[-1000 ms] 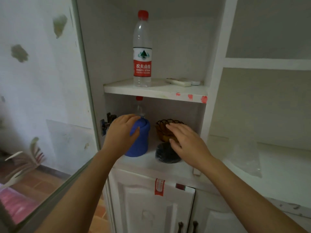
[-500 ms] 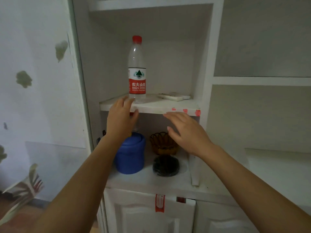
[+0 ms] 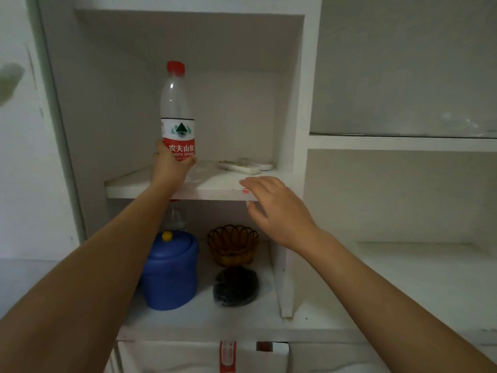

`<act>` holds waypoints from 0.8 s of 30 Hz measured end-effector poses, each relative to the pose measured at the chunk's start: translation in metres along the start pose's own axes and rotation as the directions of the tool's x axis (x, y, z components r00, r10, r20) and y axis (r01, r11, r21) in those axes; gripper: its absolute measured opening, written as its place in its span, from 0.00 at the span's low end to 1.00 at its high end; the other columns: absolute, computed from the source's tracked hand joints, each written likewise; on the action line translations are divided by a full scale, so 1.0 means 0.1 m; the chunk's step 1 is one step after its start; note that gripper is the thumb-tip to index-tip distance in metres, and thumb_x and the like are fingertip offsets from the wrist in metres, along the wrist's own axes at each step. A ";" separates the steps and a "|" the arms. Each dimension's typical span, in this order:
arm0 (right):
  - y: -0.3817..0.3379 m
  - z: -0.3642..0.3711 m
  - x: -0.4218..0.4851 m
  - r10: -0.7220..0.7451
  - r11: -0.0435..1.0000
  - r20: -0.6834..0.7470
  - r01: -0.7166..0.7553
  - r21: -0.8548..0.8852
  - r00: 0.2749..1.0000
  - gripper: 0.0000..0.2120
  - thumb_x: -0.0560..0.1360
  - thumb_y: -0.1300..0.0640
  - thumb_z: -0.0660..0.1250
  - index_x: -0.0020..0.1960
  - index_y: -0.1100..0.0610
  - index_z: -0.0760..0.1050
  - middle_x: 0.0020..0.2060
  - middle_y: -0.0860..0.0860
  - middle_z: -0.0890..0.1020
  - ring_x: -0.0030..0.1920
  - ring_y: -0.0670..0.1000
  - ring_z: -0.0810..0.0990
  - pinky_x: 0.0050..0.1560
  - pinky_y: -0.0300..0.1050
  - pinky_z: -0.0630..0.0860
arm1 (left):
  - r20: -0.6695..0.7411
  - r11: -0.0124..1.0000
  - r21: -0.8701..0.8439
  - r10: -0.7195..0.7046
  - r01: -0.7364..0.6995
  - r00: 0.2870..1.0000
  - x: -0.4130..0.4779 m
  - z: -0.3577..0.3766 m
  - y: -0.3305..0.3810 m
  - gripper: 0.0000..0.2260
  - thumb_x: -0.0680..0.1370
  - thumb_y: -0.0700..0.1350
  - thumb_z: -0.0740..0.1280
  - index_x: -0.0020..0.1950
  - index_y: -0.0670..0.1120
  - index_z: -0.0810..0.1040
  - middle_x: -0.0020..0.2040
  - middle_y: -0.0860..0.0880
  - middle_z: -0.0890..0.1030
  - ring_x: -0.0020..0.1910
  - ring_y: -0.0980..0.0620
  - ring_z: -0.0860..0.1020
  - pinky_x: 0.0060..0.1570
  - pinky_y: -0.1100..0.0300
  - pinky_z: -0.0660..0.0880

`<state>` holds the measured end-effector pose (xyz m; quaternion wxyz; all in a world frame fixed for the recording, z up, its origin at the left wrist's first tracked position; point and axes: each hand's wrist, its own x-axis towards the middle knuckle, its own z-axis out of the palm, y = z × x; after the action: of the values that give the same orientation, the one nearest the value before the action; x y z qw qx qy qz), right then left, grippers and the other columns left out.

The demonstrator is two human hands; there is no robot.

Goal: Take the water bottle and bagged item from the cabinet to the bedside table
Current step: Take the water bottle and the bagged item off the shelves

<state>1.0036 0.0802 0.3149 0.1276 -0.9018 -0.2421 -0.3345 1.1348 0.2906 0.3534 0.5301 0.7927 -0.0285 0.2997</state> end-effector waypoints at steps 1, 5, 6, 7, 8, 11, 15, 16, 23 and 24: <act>0.01 0.01 0.01 -0.004 1.000 0.003 0.004 -0.007 1.000 0.19 0.78 0.57 0.58 0.68 0.58 0.66 0.66 0.54 0.72 0.67 0.53 0.66 0.66 0.48 0.62 | -0.017 1.000 -0.017 0.001 -0.002 1.000 0.01 0.03 0.00 0.34 0.69 0.46 0.73 0.69 0.44 0.57 0.62 0.41 0.72 0.58 0.42 0.73 0.58 0.45 0.72; 0.06 0.06 0.02 -0.012 1.000 0.000 0.012 -0.012 1.000 0.21 0.76 0.55 0.56 0.68 0.58 0.67 0.65 0.54 0.73 0.67 0.54 0.66 0.65 0.47 0.62 | -0.067 0.997 -0.078 0.010 -0.016 0.998 0.05 0.09 -0.02 0.31 0.69 0.45 0.73 0.67 0.44 0.60 0.61 0.43 0.73 0.56 0.45 0.74 0.54 0.50 0.72; 0.07 0.07 0.02 -0.011 1.000 -0.001 0.011 -0.011 1.000 0.21 0.76 0.54 0.55 0.67 0.58 0.67 0.65 0.54 0.73 0.66 0.53 0.66 0.65 0.47 0.63 | -0.075 0.996 -0.090 0.010 -0.017 0.997 0.07 0.10 -0.03 0.30 0.69 0.45 0.73 0.66 0.44 0.62 0.60 0.44 0.74 0.56 0.45 0.74 0.54 0.50 0.73; 0.08 0.07 0.02 -0.009 1.000 0.000 0.009 -0.010 1.000 0.21 0.76 0.54 0.55 0.67 0.58 0.68 0.65 0.54 0.73 0.66 0.53 0.67 0.65 0.47 0.63 | -0.080 0.995 -0.100 0.012 -0.020 0.997 0.06 0.09 -0.03 0.30 0.68 0.46 0.73 0.65 0.44 0.63 0.60 0.44 0.74 0.55 0.46 0.74 0.54 0.50 0.73; 0.09 0.08 0.02 -0.008 1.000 -0.002 0.008 -0.008 1.000 0.21 0.75 0.54 0.55 0.67 0.58 0.68 0.65 0.54 0.73 0.66 0.53 0.67 0.65 0.47 0.63 | -0.087 0.993 -0.114 0.015 -0.025 0.996 0.07 0.09 -0.05 0.30 0.68 0.46 0.74 0.65 0.45 0.64 0.59 0.44 0.75 0.55 0.46 0.75 0.55 0.48 0.73; 0.12 0.09 0.01 -0.012 1.000 -0.007 0.012 0.004 1.000 0.22 0.75 0.53 0.54 0.68 0.57 0.67 0.65 0.54 0.73 0.66 0.53 0.66 0.65 0.47 0.63 | -0.126 0.987 -0.150 0.029 -0.048 0.992 0.03 0.08 -0.03 0.29 0.67 0.46 0.74 0.63 0.46 0.66 0.57 0.46 0.76 0.53 0.48 0.75 0.55 0.48 0.74; 0.14 0.11 -0.02 -0.039 0.999 -0.024 0.039 0.023 0.999 0.22 0.76 0.53 0.54 0.67 0.58 0.68 0.65 0.54 0.73 0.66 0.53 0.67 0.65 0.47 0.63 | -0.186 0.959 -0.252 0.087 -0.133 0.979 -0.09 -0.01 0.08 0.30 0.66 0.46 0.75 0.64 0.48 0.66 0.55 0.50 0.76 0.52 0.51 0.76 0.55 0.49 0.75; 0.13 0.11 -0.04 -0.052 0.998 -0.027 0.053 0.029 0.998 0.21 0.76 0.53 0.55 0.67 0.58 0.68 0.65 0.54 0.73 0.66 0.54 0.67 0.65 0.47 0.63 | -0.201 0.947 -0.279 0.102 -0.157 0.974 -0.13 -0.05 0.12 0.30 0.65 0.46 0.75 0.64 0.48 0.66 0.55 0.50 0.76 0.52 0.52 0.77 0.54 0.49 0.76; 0.04 0.19 -0.21 -0.158 0.983 -0.044 0.162 0.086 0.986 0.22 0.76 0.51 0.52 0.65 0.59 0.70 0.62 0.56 0.76 0.65 0.54 0.69 0.65 0.45 0.61 | -0.300 0.892 -0.304 0.244 -0.335 0.922 -0.65 -0.31 0.37 0.28 0.67 0.42 0.74 0.63 0.44 0.66 0.53 0.51 0.75 0.51 0.55 0.77 0.48 0.59 0.78; 0.03 0.22 -0.25 -0.168 0.980 -0.042 0.171 0.098 0.985 0.22 0.75 0.51 0.52 0.65 0.59 0.70 0.61 0.56 0.76 0.64 0.54 0.70 0.64 0.45 0.62 | -0.313 0.895 -0.286 0.251 -0.343 0.916 -0.74 -0.33 0.37 0.27 0.67 0.43 0.74 0.62 0.45 0.66 0.53 0.52 0.75 0.51 0.56 0.77 0.49 0.58 0.78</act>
<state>1.0012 0.0774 0.2816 0.1483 -0.8645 -0.3324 -0.3465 1.0458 0.2830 0.3547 0.6034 0.6290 -0.1288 0.4730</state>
